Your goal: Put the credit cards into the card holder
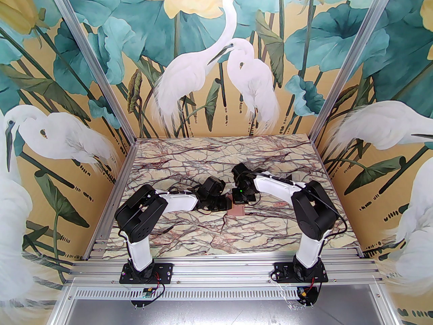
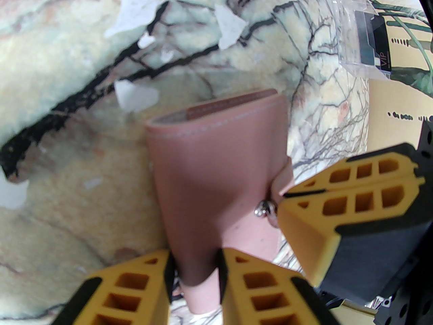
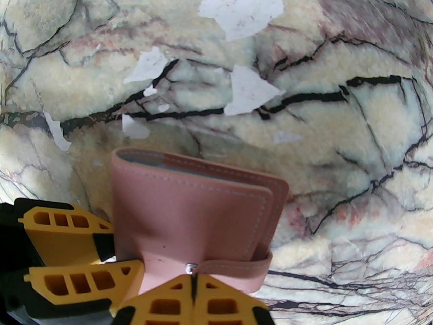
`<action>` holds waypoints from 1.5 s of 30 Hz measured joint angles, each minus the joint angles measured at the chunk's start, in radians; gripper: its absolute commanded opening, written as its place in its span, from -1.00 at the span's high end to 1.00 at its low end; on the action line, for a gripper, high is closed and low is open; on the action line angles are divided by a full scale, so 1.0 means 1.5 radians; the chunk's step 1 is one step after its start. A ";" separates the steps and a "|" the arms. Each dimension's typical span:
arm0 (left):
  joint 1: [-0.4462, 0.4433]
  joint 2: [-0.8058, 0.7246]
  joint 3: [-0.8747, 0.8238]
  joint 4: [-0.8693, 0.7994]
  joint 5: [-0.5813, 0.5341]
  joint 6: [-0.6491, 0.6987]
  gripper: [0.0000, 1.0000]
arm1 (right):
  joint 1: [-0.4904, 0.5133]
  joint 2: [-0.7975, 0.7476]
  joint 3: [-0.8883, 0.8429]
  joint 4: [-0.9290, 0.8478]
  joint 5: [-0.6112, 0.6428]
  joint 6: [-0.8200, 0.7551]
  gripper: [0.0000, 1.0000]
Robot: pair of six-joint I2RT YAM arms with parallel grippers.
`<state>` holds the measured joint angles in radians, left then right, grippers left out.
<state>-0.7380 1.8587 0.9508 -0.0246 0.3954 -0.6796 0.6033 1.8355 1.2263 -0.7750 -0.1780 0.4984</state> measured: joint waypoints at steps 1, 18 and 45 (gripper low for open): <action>0.000 0.000 0.000 0.000 0.000 0.000 0.39 | 0.000 0.003 0.004 -0.004 0.001 -0.002 1.00; 0.000 0.000 -0.003 0.006 0.000 0.000 0.39 | 0.012 0.031 0.039 -0.035 0.016 -0.010 1.00; 0.000 0.000 -0.005 0.009 0.000 0.000 0.39 | 0.016 0.044 0.050 -0.038 0.017 -0.012 1.00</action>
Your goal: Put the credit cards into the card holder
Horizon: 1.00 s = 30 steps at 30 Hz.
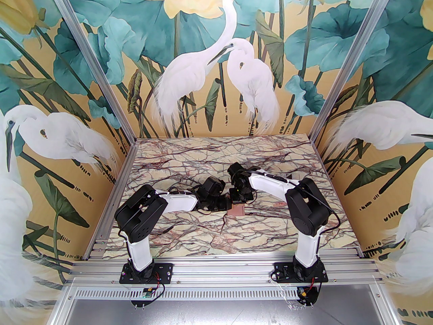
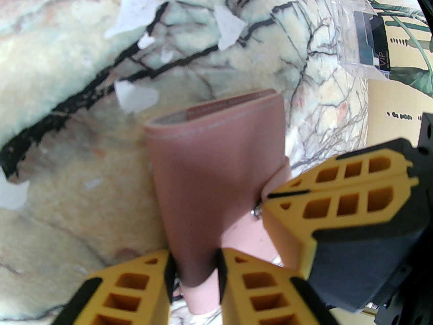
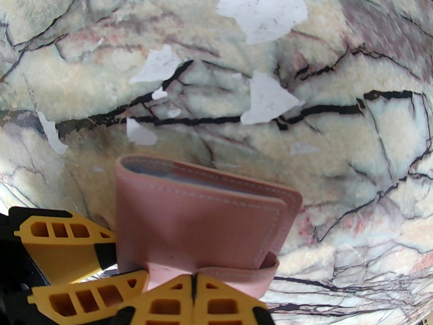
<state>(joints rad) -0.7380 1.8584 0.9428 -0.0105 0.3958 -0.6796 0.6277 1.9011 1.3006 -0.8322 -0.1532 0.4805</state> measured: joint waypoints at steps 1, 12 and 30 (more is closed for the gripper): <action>0.000 0.000 0.000 0.000 0.000 0.000 0.39 | 0.000 0.001 0.000 0.000 0.000 0.000 1.00; 0.000 0.000 0.000 0.000 0.000 0.000 0.39 | 0.001 0.002 0.001 0.001 0.000 0.000 1.00; 0.001 -0.001 -0.004 0.006 0.000 -0.001 0.39 | 0.004 0.016 0.016 -0.013 0.005 0.000 1.00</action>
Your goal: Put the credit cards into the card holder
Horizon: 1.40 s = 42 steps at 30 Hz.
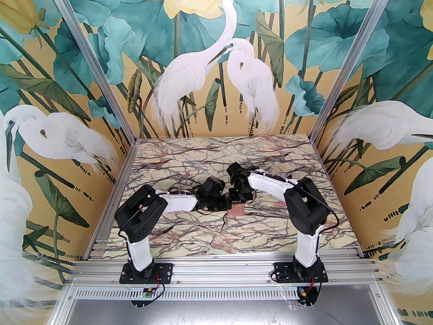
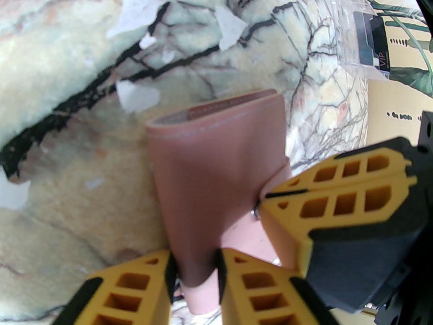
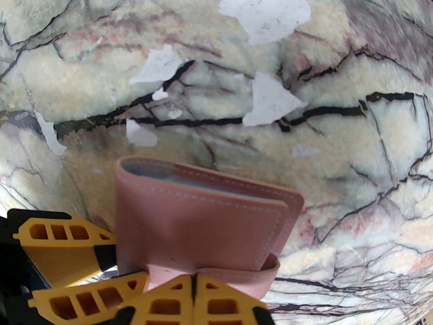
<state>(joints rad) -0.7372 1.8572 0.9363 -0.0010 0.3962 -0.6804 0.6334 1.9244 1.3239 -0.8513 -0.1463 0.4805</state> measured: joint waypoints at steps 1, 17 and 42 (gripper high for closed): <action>0.000 0.000 -0.001 0.001 0.000 0.000 0.39 | 0.000 0.003 0.002 -0.001 0.000 0.000 1.00; 0.000 -0.003 -0.007 0.010 0.000 0.000 0.39 | 0.003 0.013 0.010 -0.008 0.003 0.000 1.00; 0.023 -0.440 -0.092 -0.138 -0.291 0.073 -0.64 | 0.015 -0.269 -0.023 0.048 0.092 -0.006 -0.35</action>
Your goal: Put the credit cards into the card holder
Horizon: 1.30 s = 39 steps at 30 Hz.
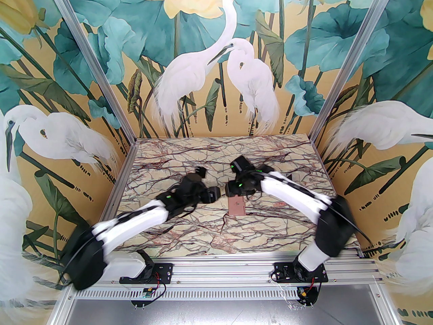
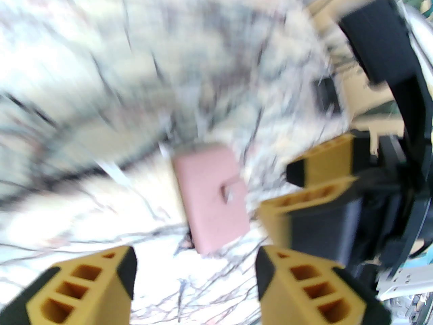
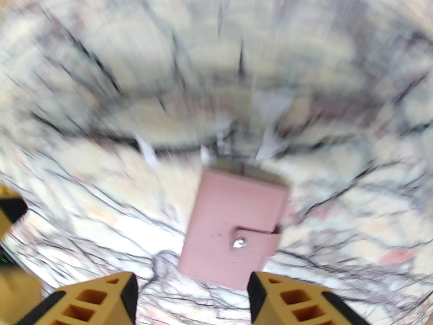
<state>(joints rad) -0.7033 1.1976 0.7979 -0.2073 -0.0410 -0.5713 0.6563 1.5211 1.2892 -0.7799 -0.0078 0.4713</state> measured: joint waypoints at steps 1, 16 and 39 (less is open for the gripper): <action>0.005 -0.036 -0.008 -0.008 -0.036 0.010 -0.71 | -0.009 -0.036 -0.012 0.017 0.017 -0.003 -0.42; 0.085 -0.312 -0.328 0.215 -0.410 0.319 -0.99 | -0.202 -0.375 -0.522 0.433 0.241 -0.152 -0.99; 0.429 0.131 -0.295 0.647 -0.148 0.379 -0.97 | -0.389 -0.002 -0.664 1.112 0.217 -0.271 -0.89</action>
<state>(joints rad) -0.0597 1.3949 0.3553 0.7628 -0.2626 -0.0029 0.0734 1.5188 0.2932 0.8875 0.3183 0.0650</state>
